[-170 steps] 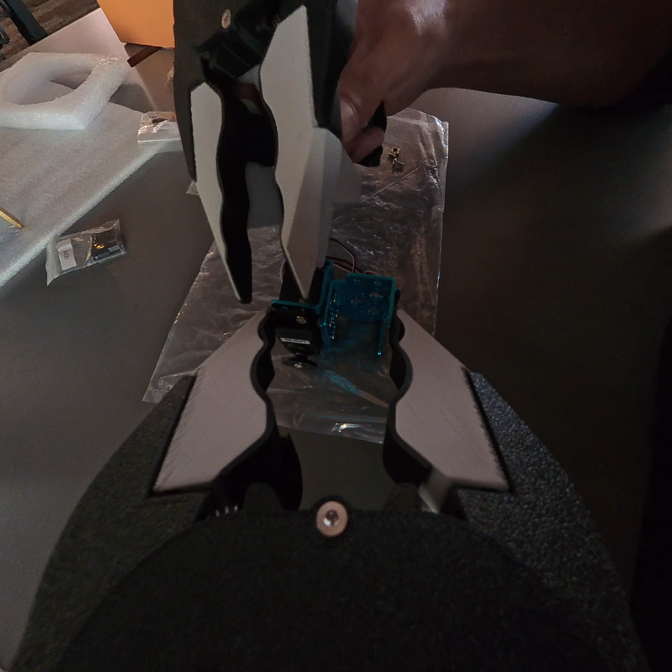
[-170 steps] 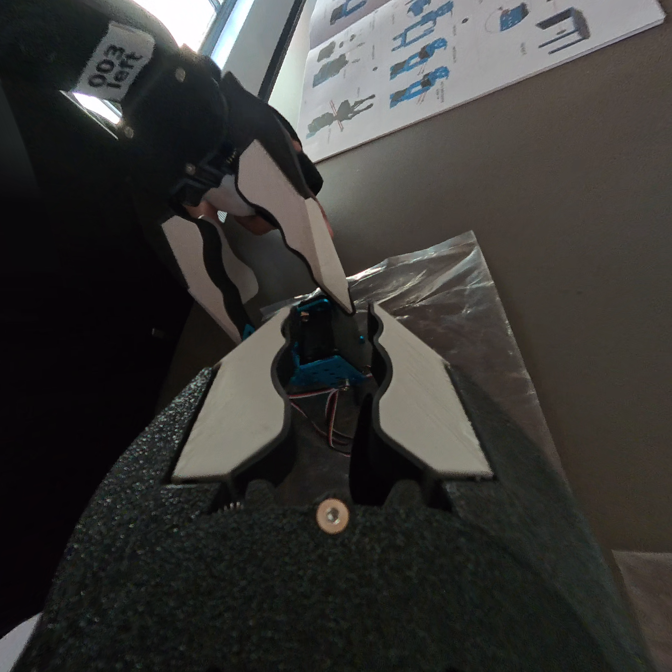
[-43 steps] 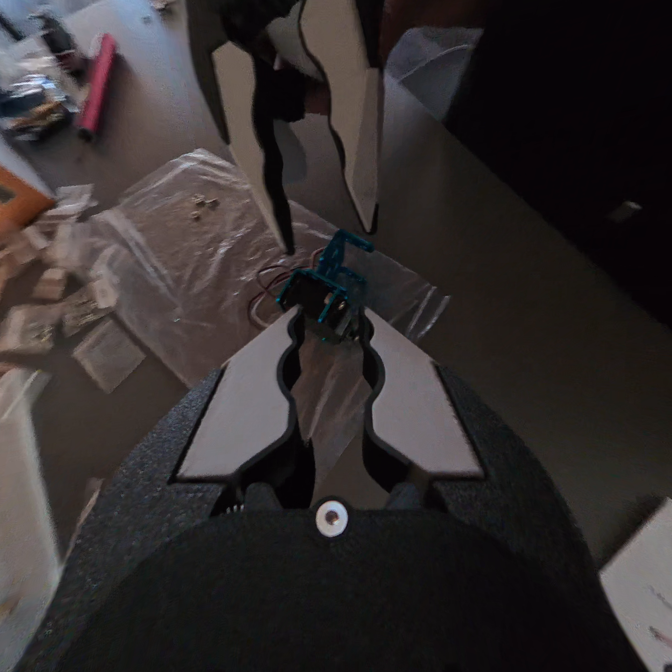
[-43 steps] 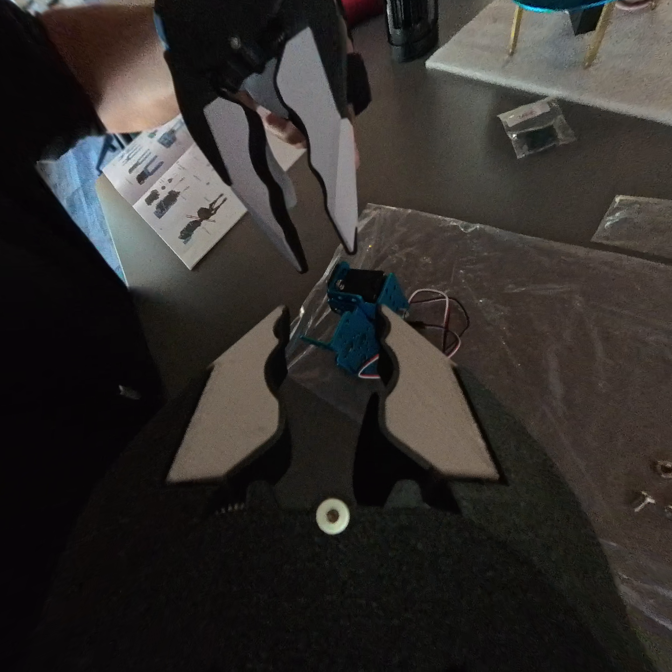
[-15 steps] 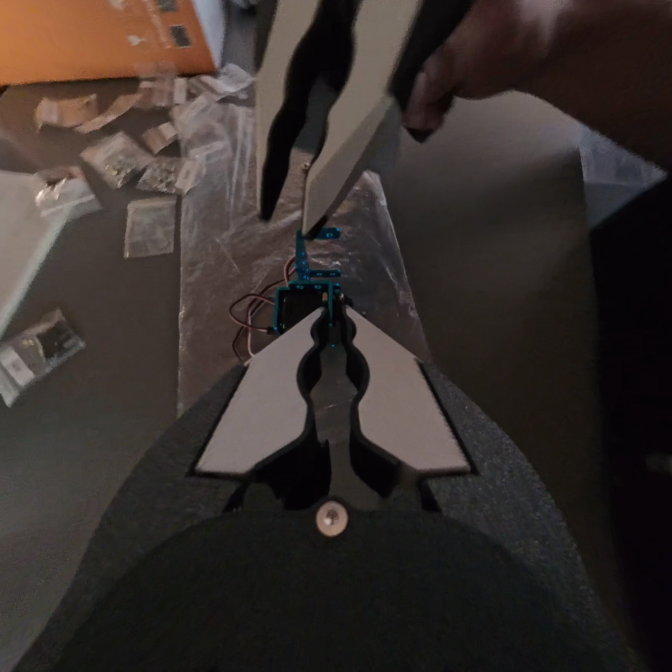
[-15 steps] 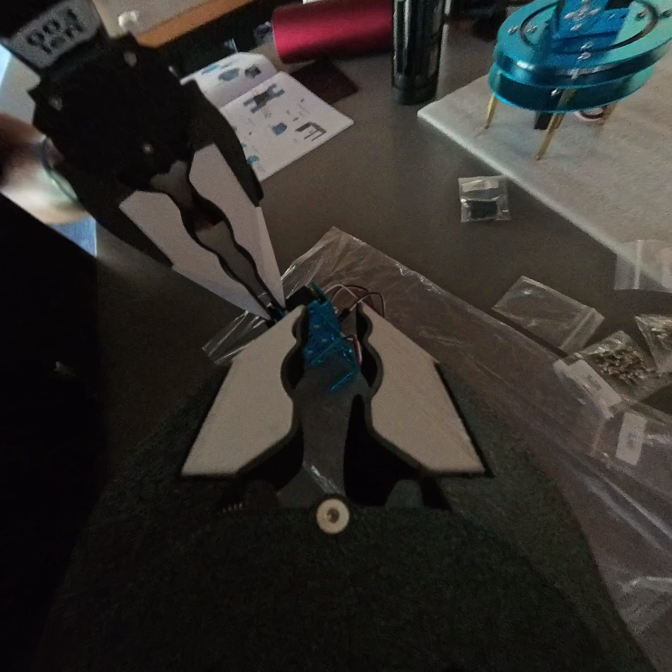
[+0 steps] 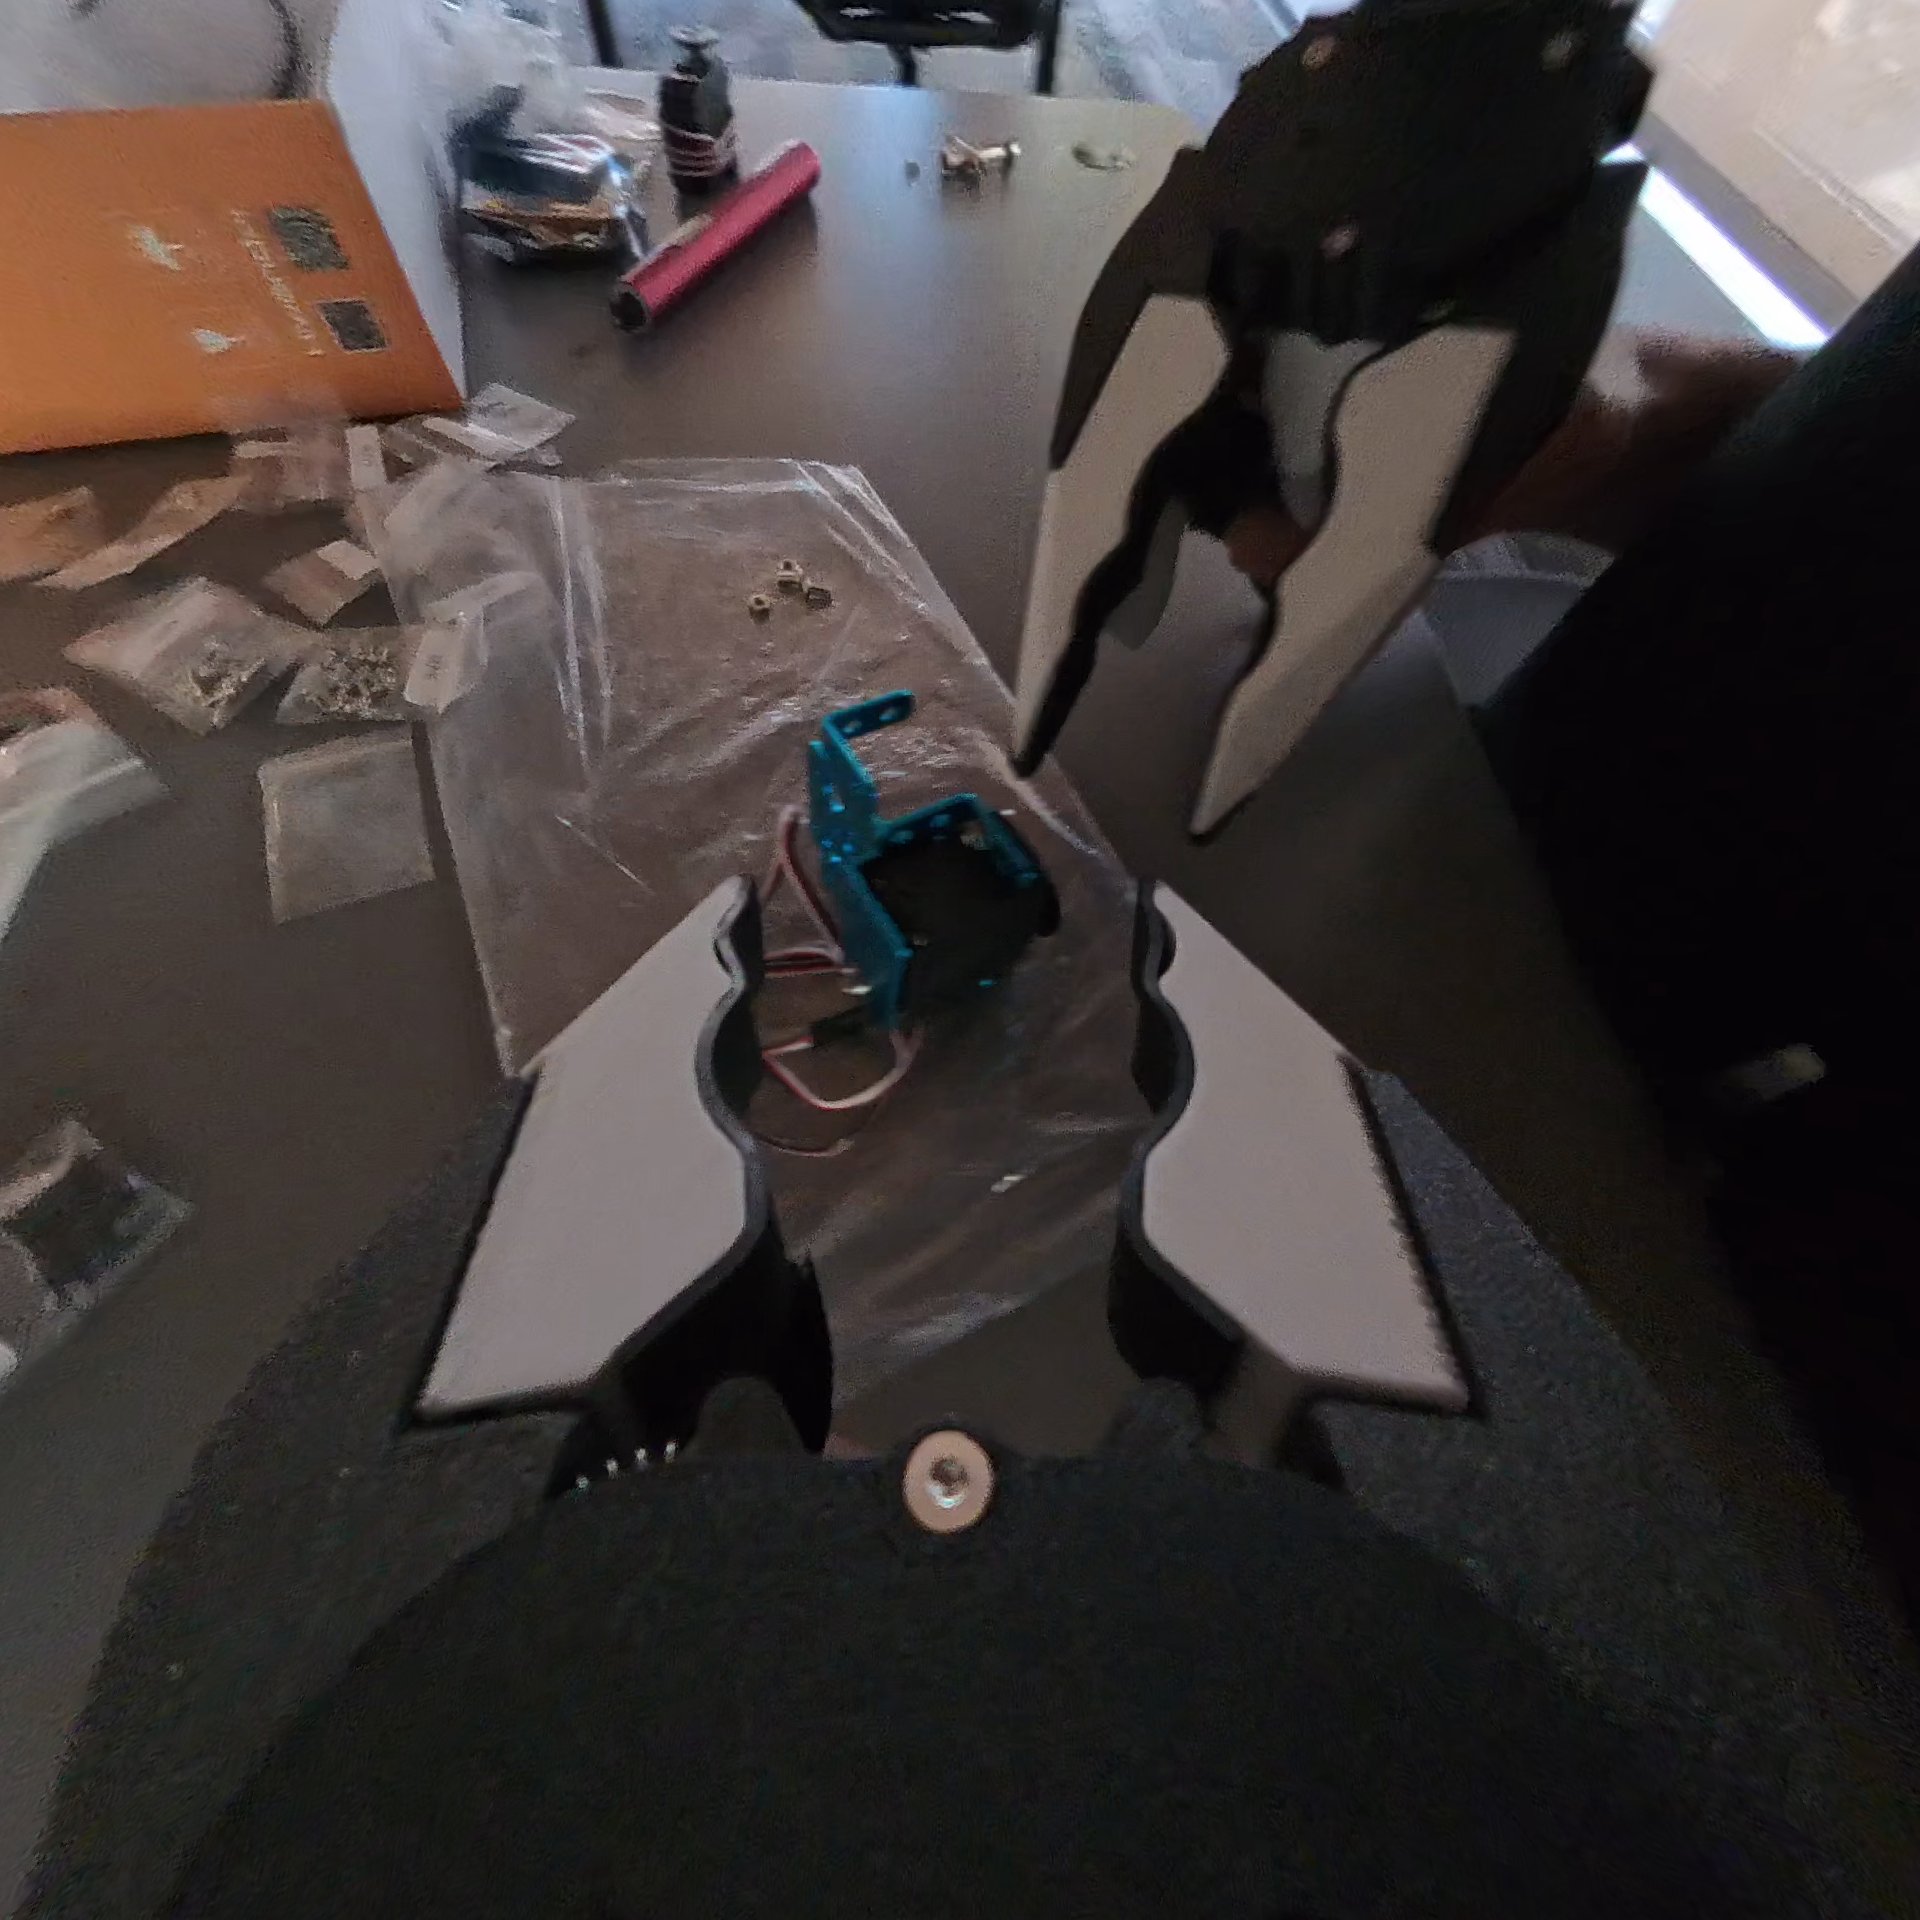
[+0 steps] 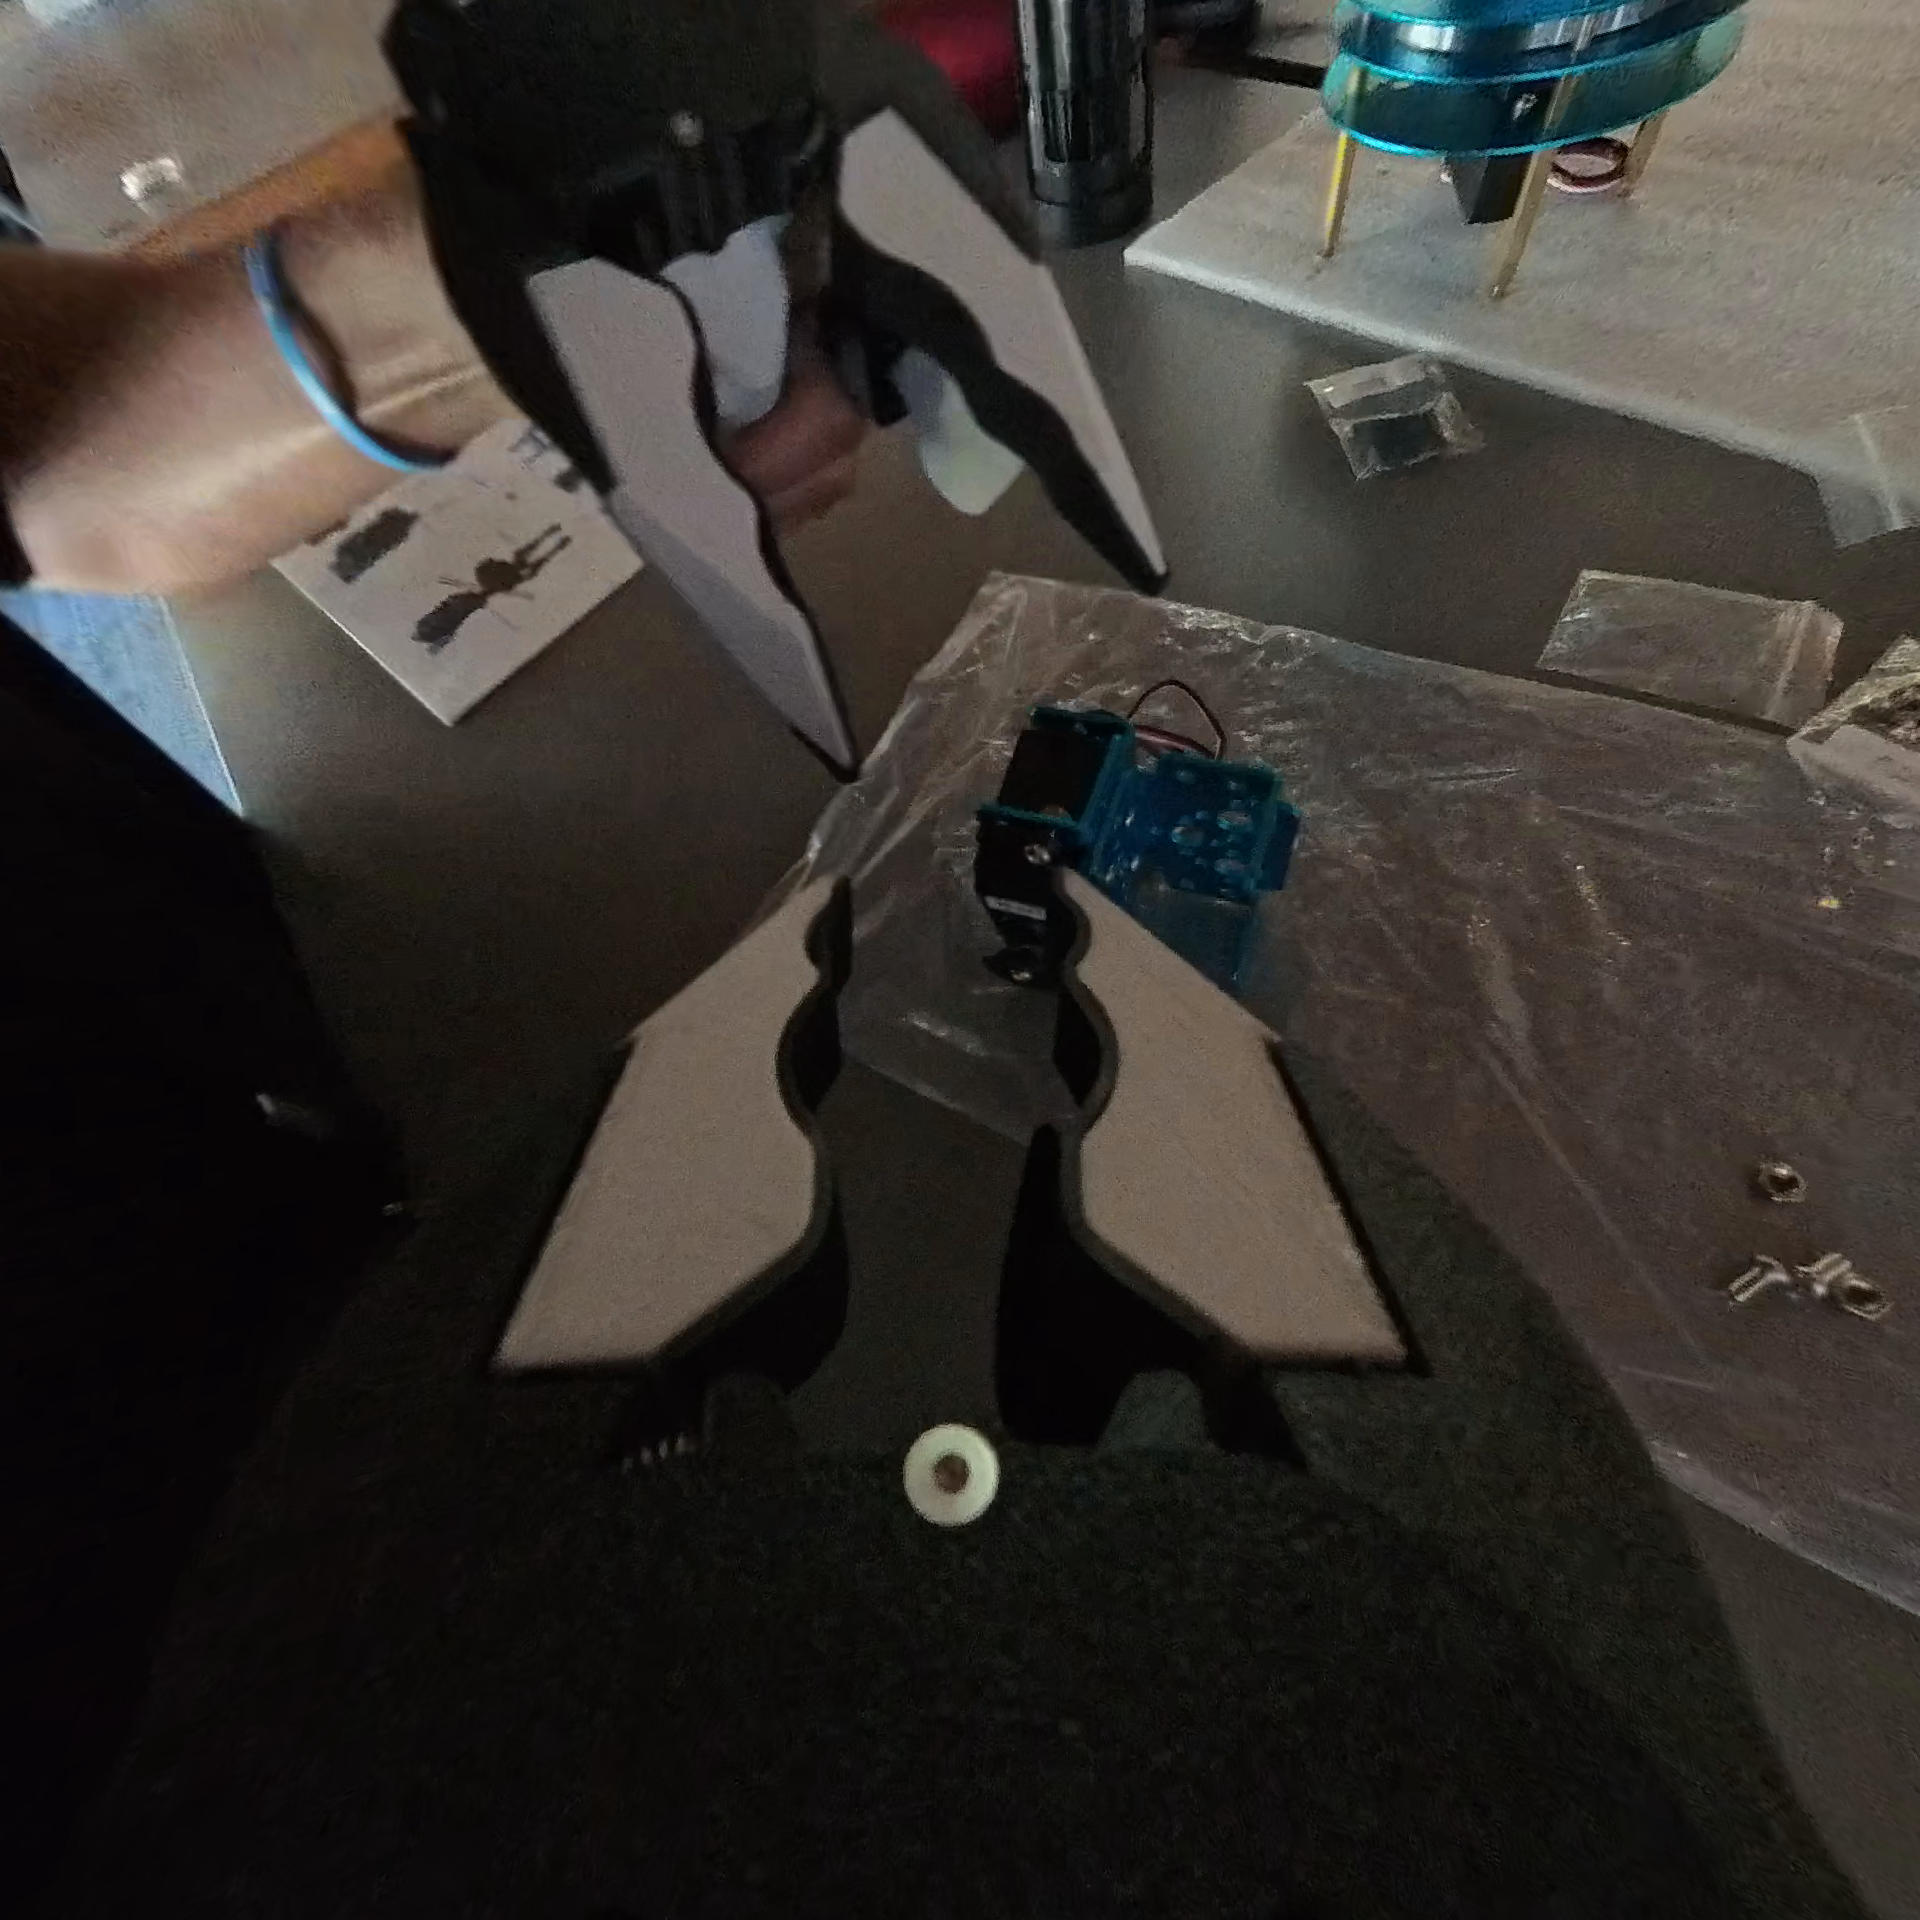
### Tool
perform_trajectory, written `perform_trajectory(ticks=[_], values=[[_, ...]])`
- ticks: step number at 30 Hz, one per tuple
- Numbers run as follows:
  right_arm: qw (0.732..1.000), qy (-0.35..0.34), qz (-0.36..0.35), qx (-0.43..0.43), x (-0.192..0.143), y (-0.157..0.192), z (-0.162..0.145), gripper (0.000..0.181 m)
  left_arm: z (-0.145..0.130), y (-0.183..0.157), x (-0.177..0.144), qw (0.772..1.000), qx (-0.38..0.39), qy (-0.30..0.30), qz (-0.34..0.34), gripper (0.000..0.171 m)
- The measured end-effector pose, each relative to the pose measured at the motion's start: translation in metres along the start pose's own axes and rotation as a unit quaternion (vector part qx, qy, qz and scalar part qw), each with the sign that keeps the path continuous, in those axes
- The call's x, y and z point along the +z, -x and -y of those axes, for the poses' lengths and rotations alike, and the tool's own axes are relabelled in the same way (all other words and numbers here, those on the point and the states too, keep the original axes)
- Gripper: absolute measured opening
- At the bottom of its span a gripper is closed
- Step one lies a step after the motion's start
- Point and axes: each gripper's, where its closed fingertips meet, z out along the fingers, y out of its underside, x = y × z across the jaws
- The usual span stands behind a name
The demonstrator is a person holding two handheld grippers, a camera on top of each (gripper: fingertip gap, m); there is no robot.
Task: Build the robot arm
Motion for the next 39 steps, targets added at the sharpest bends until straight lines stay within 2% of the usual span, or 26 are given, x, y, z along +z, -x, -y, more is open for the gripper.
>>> perform_trajectory(ticks=[3,5,8,11,15,18,24,30,32,34,36,39], values=[[1.0,0.015,-0.005,-0.003,0.001,-0.001,0.002,0.035,-0.006,0.009,0.017,0.997,0.009,0.022,-0.071,0.075],[0.999,0.024,-0.02,-0.008,0.0,-0.003,0.002,0.035,-0.009,0.002,0.027,0.994,0.02,0.038,-0.099,0.075],[0.998,0.033,-0.046,-0.012,0.0,-0.007,-0.001,0.035,-0.018,0.0,0.038,0.995,0.048,0.05,-0.066,0.064],[0.998,0.037,-0.051,-0.006,0.004,-0.007,-0.004,0.036,-0.016,-0.007,0.042,0.998,0.033,0.033,-0.032,0.05],[0.996,0.052,-0.062,-0.03,0.003,-0.009,-0.003,0.033,-0.015,-0.008,0.043,0.998,0.021,0.023,0.048,0.05],[0.994,0.051,-0.068,-0.063,-0.001,-0.005,0.004,0.034,-0.015,-0.007,0.044,0.997,0.017,0.02,0.076,0.049],[0.992,0.065,-0.073,-0.085,0.005,-0.001,0.008,0.034,-0.016,-0.006,0.042,0.997,0.012,0.016,0.08,0.049],[0.995,0.067,-0.048,-0.049,0.004,-0.002,0.004,0.039,-0.016,-0.006,0.043,0.997,0.01,0.015,0.077,0.048],[0.996,0.068,-0.038,-0.038,0.0,-0.003,0.003,0.034,-0.016,-0.006,0.043,0.997,0.005,0.016,0.078,0.048],[0.997,0.07,-0.026,-0.034,-0.007,-0.006,0.003,0.028,-0.016,-0.007,0.043,0.996,-0.028,0.015,0.079,0.048],[0.997,0.069,-0.038,-0.02,-0.016,-0.02,0.001,0.034,-0.013,-0.011,0.045,0.994,-0.083,0.008,0.073,0.049],[0.997,0.037,0.021,0.06,-0.022,-0.021,0.002,0.038,-0.01,-0.026,0.043,0.994,-0.097,0.019,0.038,0.054]])
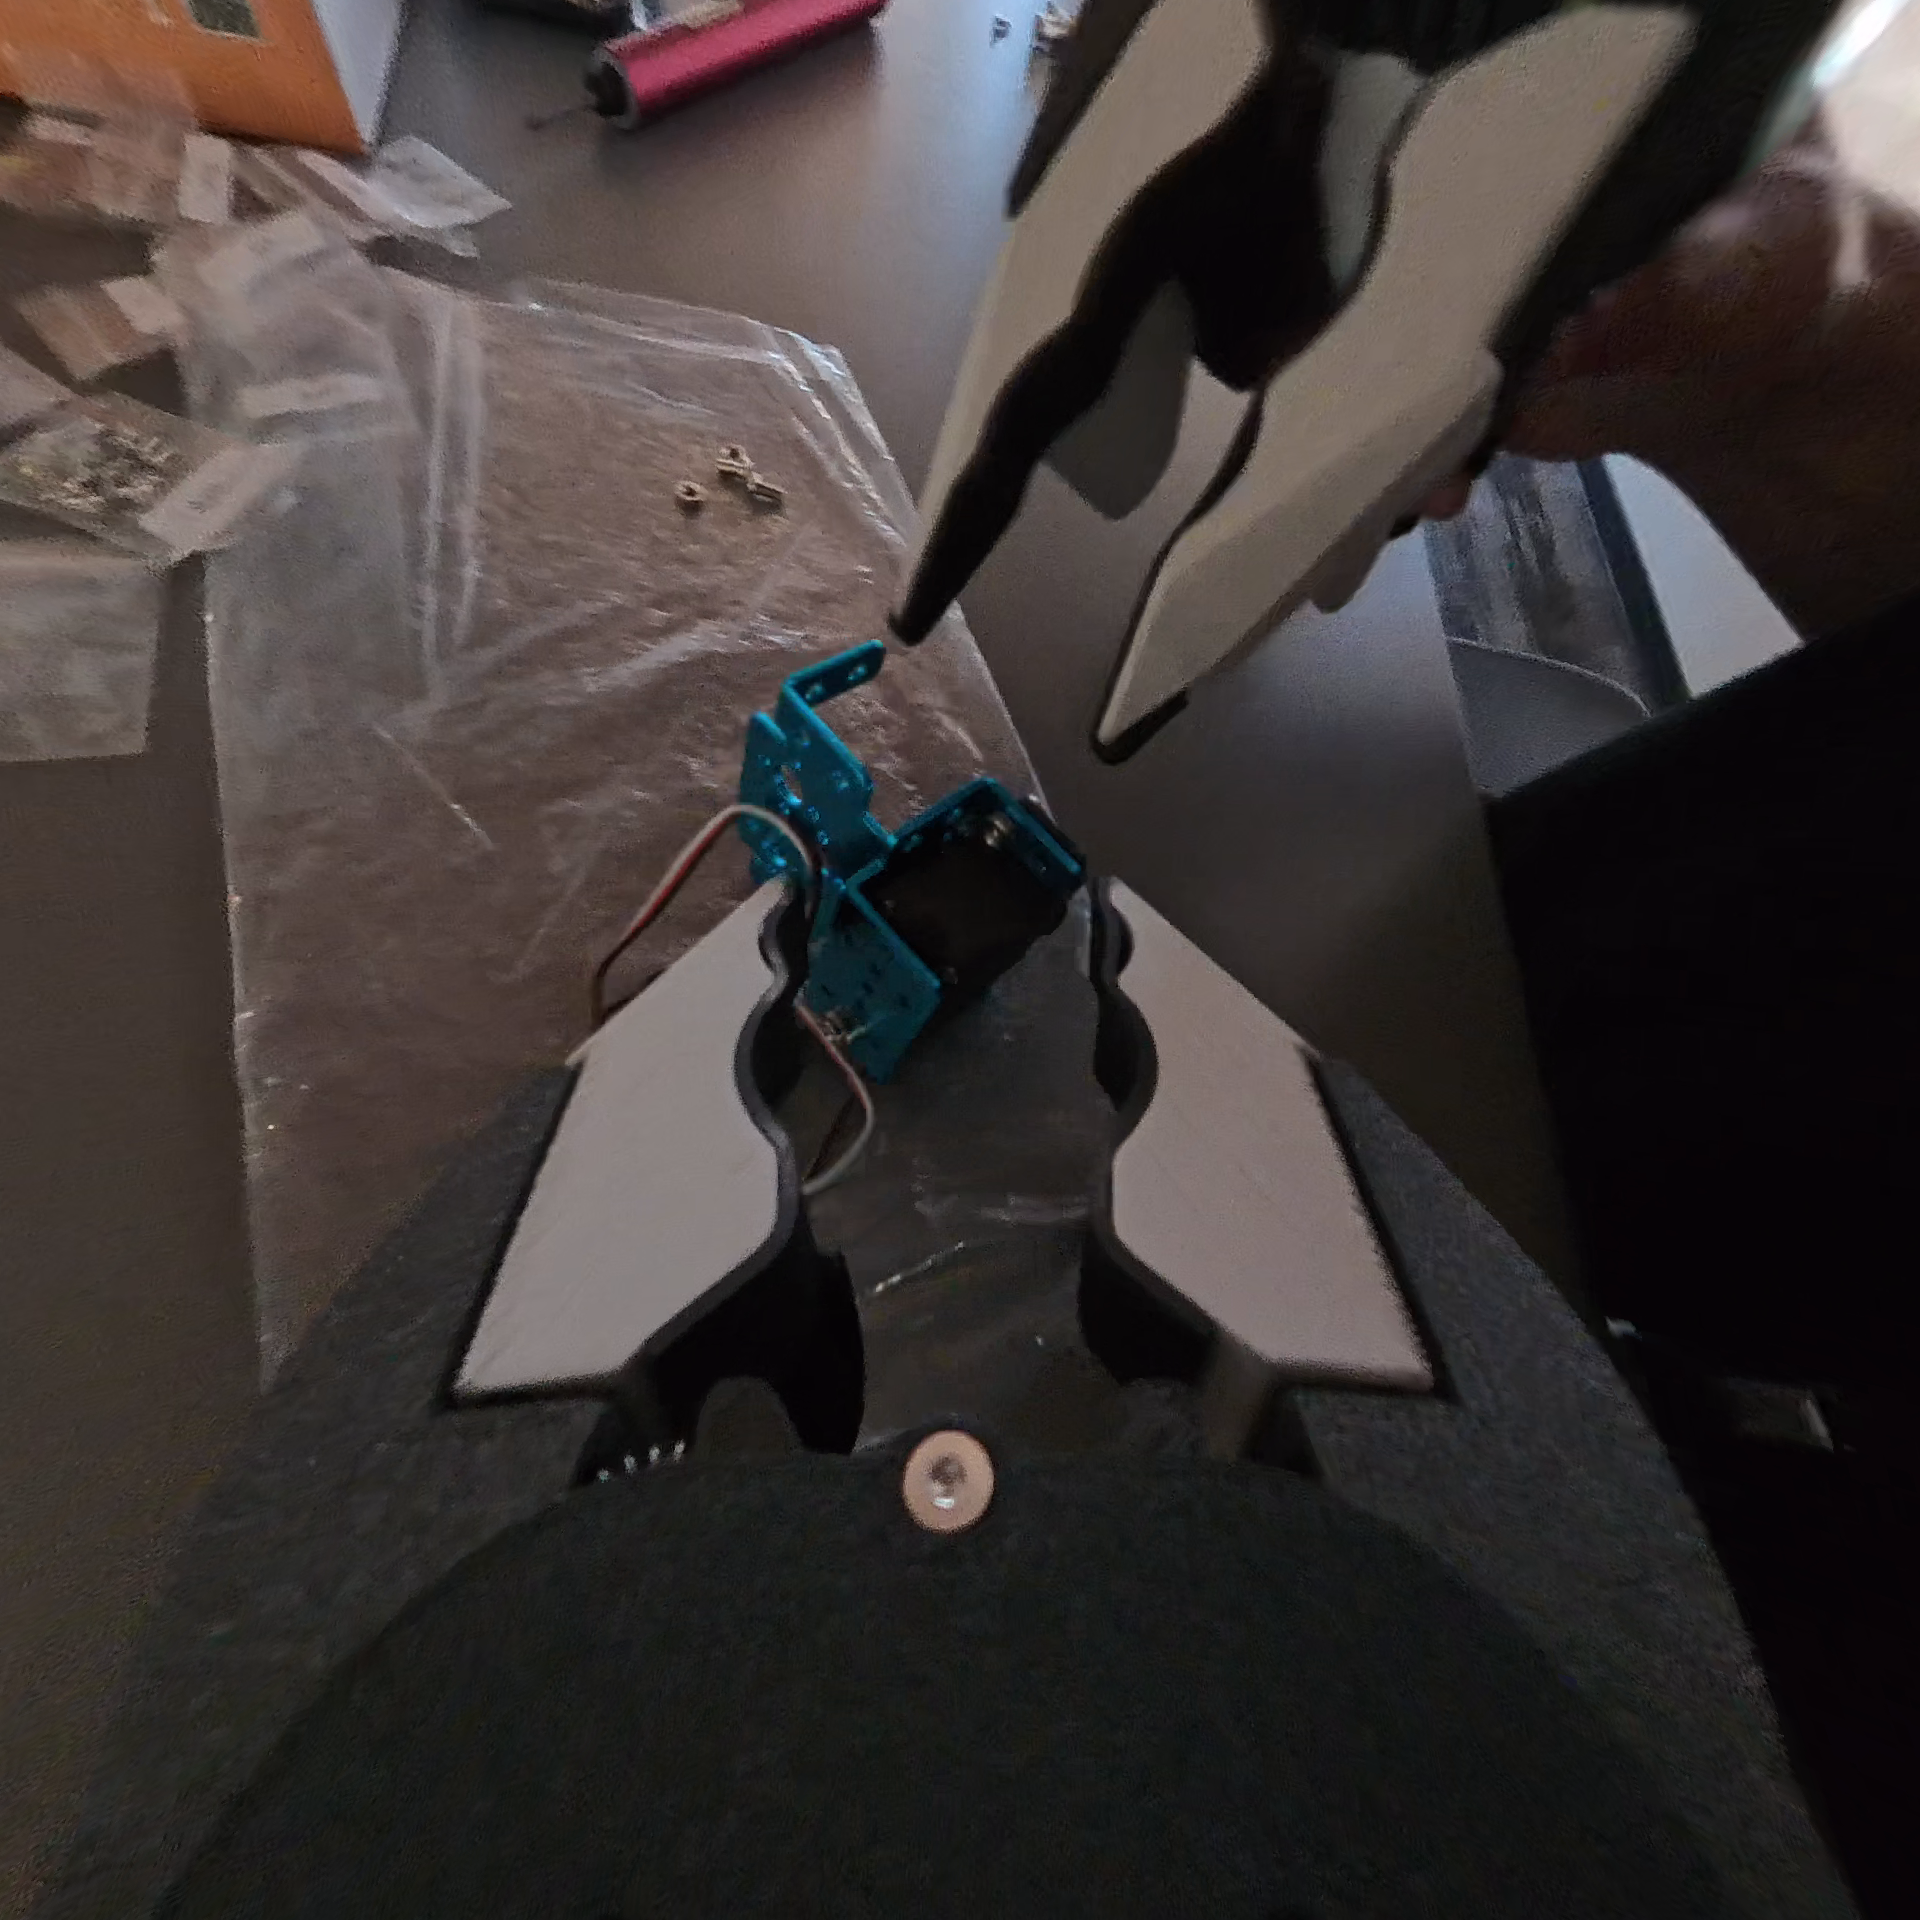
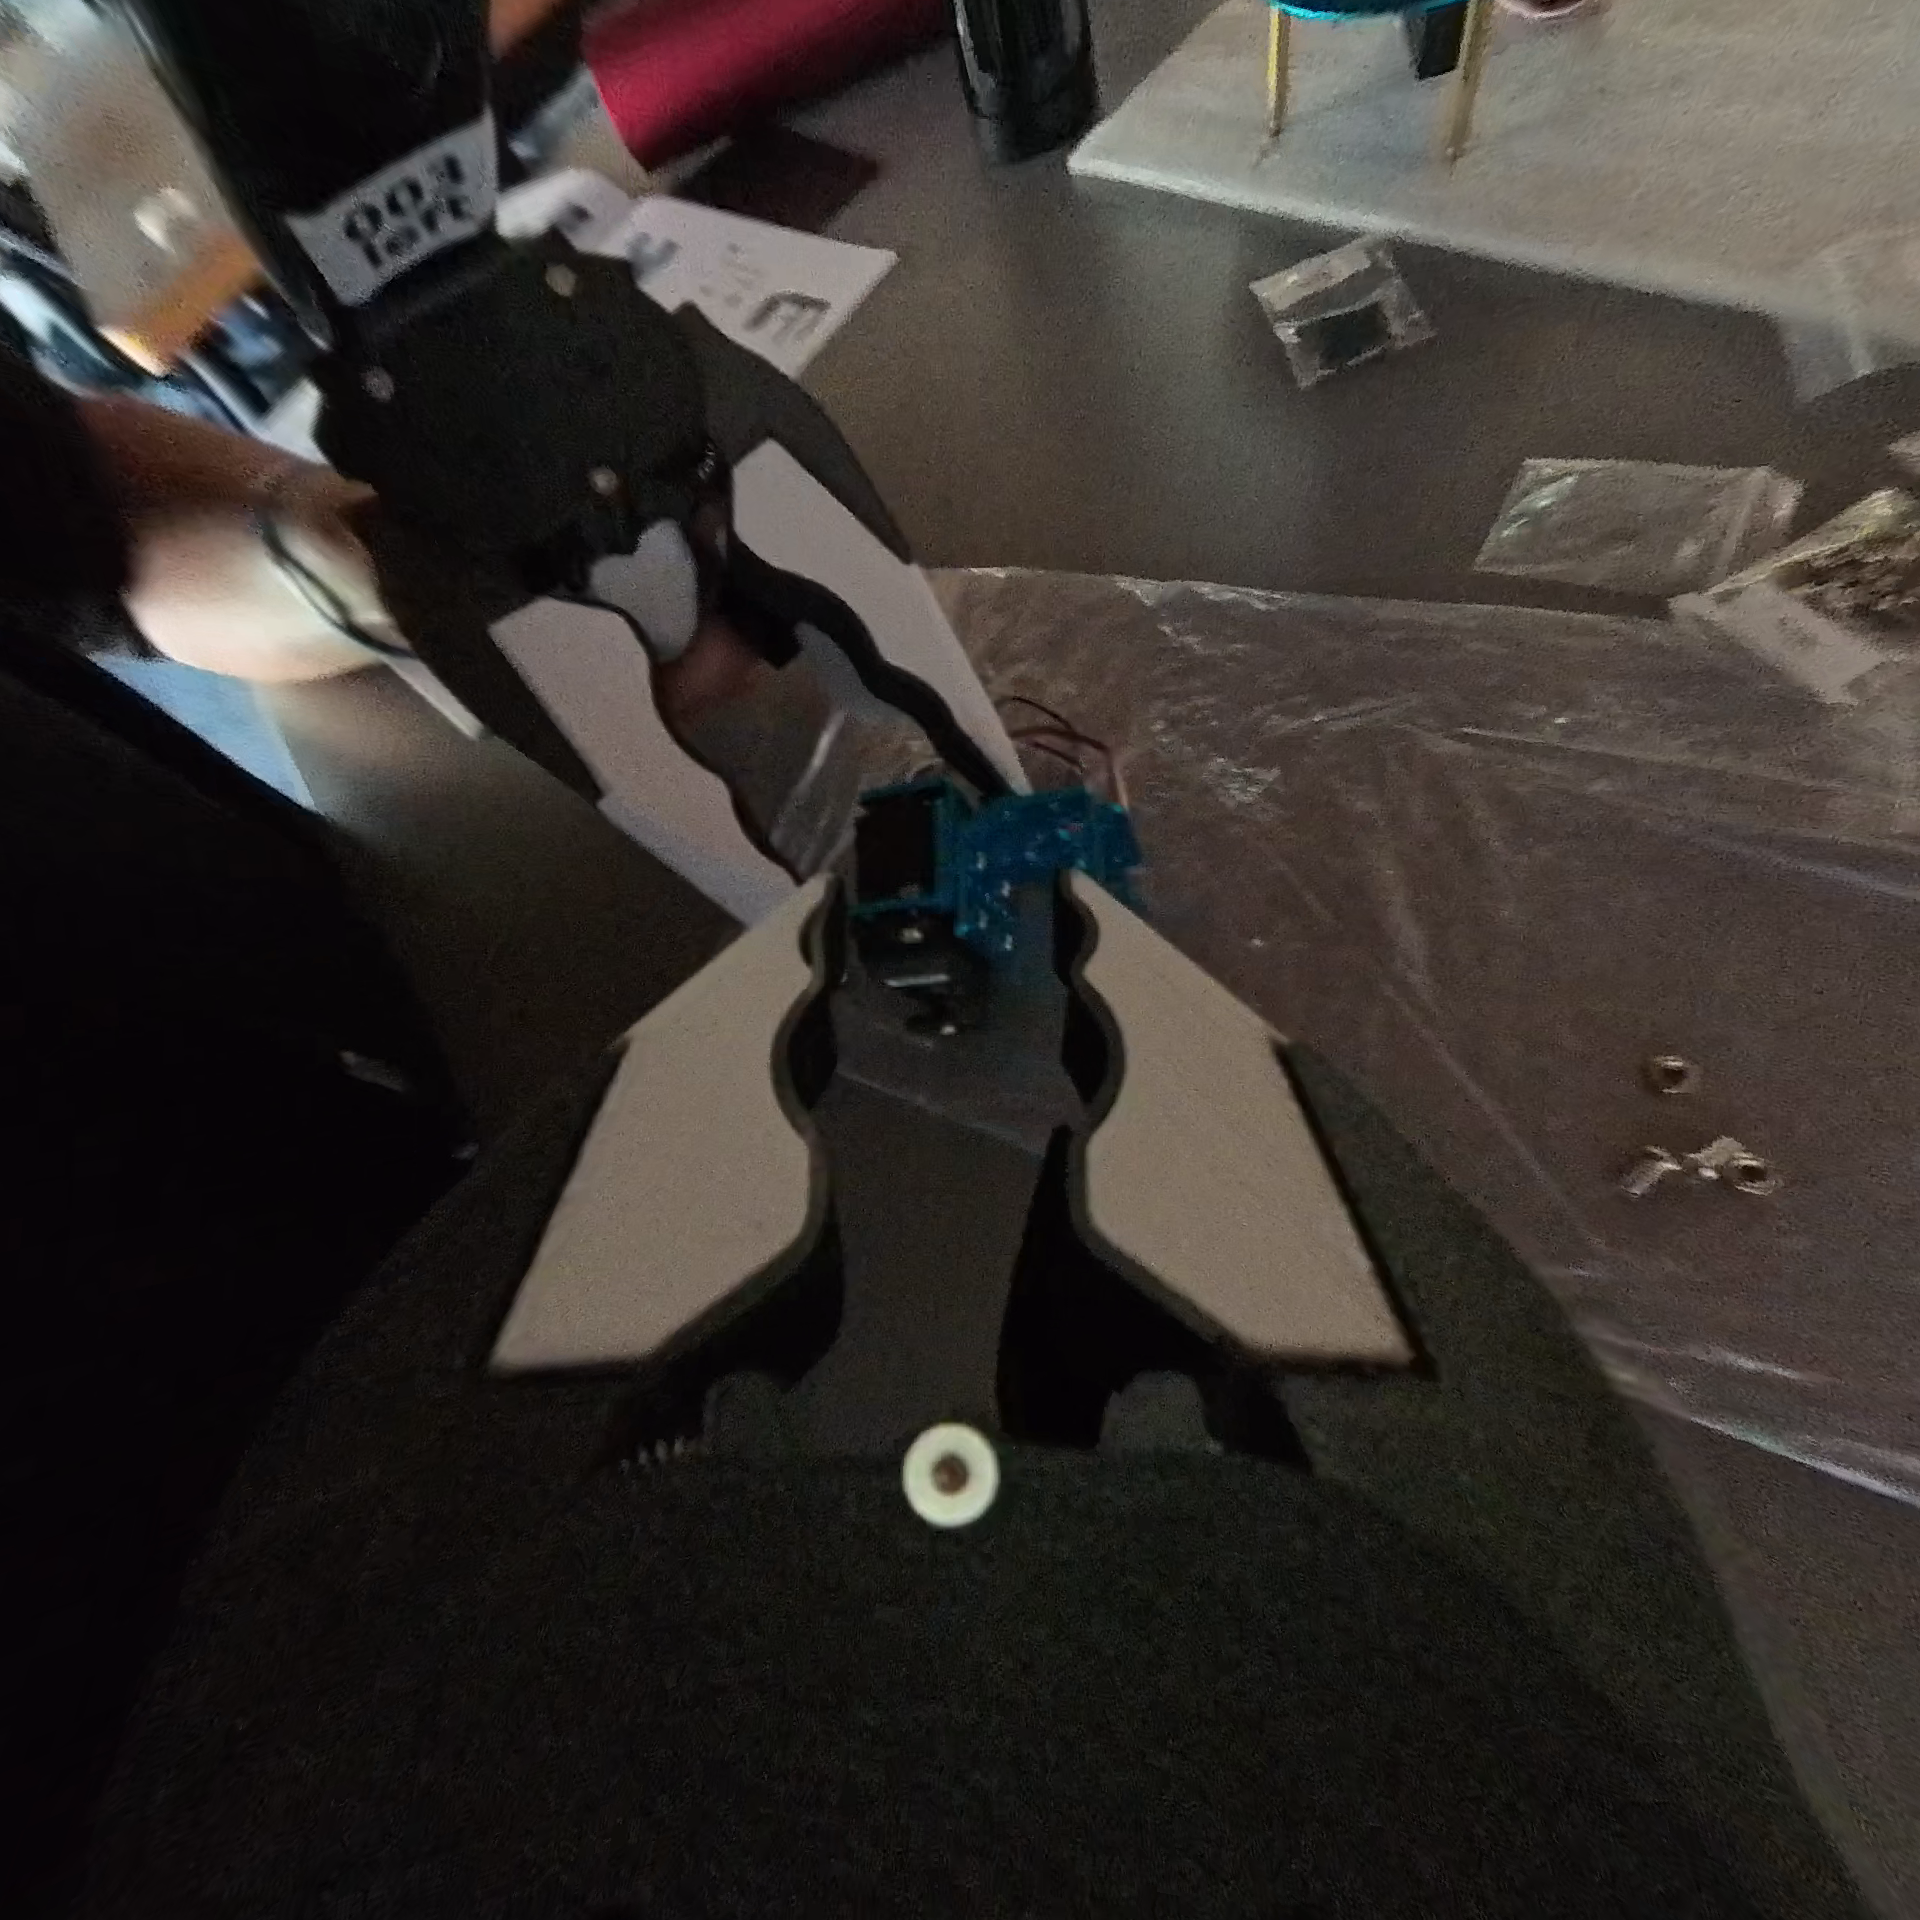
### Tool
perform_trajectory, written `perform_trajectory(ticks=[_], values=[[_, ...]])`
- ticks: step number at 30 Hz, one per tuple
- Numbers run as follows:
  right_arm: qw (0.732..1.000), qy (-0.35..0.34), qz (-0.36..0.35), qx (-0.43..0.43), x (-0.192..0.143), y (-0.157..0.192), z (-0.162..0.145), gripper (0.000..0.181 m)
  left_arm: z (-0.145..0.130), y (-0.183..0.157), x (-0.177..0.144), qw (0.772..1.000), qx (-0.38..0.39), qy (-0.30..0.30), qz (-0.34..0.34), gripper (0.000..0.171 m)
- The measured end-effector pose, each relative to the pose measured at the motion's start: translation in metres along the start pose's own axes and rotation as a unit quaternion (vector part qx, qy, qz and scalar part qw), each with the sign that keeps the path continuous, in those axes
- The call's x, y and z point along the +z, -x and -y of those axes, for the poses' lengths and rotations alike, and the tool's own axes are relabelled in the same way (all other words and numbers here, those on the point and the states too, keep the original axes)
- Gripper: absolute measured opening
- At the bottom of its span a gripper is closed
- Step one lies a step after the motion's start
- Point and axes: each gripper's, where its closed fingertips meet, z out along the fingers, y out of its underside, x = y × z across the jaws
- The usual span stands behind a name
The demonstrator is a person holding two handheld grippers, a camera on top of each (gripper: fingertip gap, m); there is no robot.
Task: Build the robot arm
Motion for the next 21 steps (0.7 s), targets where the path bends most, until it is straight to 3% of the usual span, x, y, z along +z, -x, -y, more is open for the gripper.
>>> perform_trajectory(ticks=[4,9,12,14,15,16,17,21], values=[[0.997,-0.057,0.052,0.029,0.0,0.021,0.01,0.044,0.005,-0.001,-0.021,0.991,0.132,0.018,-0.007,0.079],[0.995,-0.025,-0.04,-0.085,0.002,0.031,-0.006,0.044,0.011,0.017,-0.009,0.954,0.294,0.039,-0.043,0.093],[0.995,-0.023,-0.033,-0.09,0.002,0.04,-0.01,0.052,-0.003,0.007,0.009,0.936,0.303,0.074,-0.163,0.104],[0.997,-0.022,-0.015,-0.071,0.001,0.042,-0.014,0.065,-0.006,0.006,0.021,0.923,0.328,0.078,-0.188,0.106],[0.997,-0.021,-0.016,-0.068,0.0,0.04,-0.014,0.065,-0.005,0.006,0.026,0.919,0.338,0.071,-0.191,0.101],[0.996,-0.023,-0.029,-0.076,-0.002,0.037,-0.013,0.065,-0.005,0.006,0.03,0.918,0.341,0.067,-0.192,0.084],[0.994,-0.026,-0.045,-0.092,-0.004,0.034,-0.011,0.062,-0.005,0.006,0.032,0.92,0.333,0.068,-0.194,0.075],[0.978,-0.002,-0.108,-0.179,-0.007,0.025,-0.007,0.06,-0.002,0.016,0.031,0.953,0.244,0.1,-0.15,0.075]])
